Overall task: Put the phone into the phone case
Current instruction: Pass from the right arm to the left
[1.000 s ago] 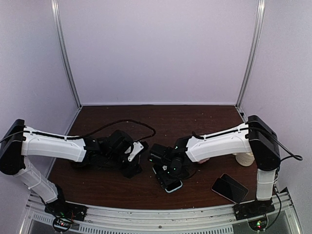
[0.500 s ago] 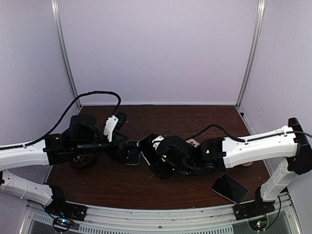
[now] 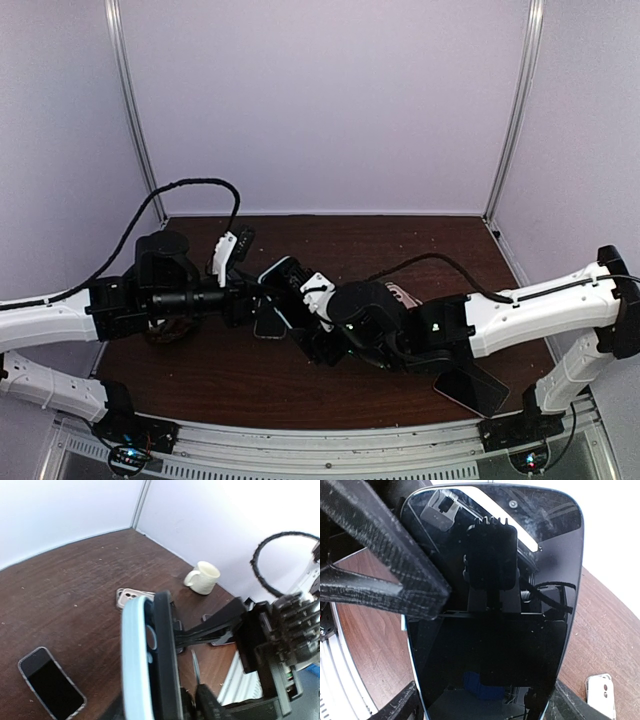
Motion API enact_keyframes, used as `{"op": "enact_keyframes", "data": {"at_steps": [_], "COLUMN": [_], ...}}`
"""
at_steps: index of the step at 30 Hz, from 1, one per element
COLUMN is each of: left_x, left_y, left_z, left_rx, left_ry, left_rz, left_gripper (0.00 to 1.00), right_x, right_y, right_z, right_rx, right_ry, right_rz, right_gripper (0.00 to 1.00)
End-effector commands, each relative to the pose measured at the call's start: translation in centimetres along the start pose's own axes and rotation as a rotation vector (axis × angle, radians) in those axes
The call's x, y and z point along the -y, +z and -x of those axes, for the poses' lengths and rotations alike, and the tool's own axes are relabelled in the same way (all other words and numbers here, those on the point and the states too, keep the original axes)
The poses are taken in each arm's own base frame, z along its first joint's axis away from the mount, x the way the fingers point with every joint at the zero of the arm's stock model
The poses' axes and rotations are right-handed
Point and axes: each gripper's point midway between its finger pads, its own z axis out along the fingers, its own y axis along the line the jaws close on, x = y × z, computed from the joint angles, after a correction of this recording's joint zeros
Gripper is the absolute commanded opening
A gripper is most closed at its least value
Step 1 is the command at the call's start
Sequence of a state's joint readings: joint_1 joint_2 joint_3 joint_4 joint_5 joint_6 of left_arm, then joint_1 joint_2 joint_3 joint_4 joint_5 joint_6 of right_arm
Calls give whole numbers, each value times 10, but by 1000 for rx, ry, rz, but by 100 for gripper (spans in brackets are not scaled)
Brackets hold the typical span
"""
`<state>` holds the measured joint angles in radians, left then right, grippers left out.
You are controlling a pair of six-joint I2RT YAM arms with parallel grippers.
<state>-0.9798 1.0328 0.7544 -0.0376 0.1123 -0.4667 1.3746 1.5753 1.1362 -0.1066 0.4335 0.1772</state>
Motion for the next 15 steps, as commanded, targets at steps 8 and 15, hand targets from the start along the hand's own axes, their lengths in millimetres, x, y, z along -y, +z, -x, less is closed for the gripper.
{"op": "enact_keyframes", "data": {"at_steps": [8,15], "left_x": [17,6], "left_y": [6,17], "left_z": [-5,-40], "left_rx": [16,-58], "left_ry": [55,147], "left_rz": [-130,-120], "left_gripper": [2,0], "right_x": [5,3], "right_y": [-15,-30], "right_z": [21,1], "right_rx": [96,40], "right_ry": [30,45], "right_rz": [4,107], "right_gripper": [54,99]}}
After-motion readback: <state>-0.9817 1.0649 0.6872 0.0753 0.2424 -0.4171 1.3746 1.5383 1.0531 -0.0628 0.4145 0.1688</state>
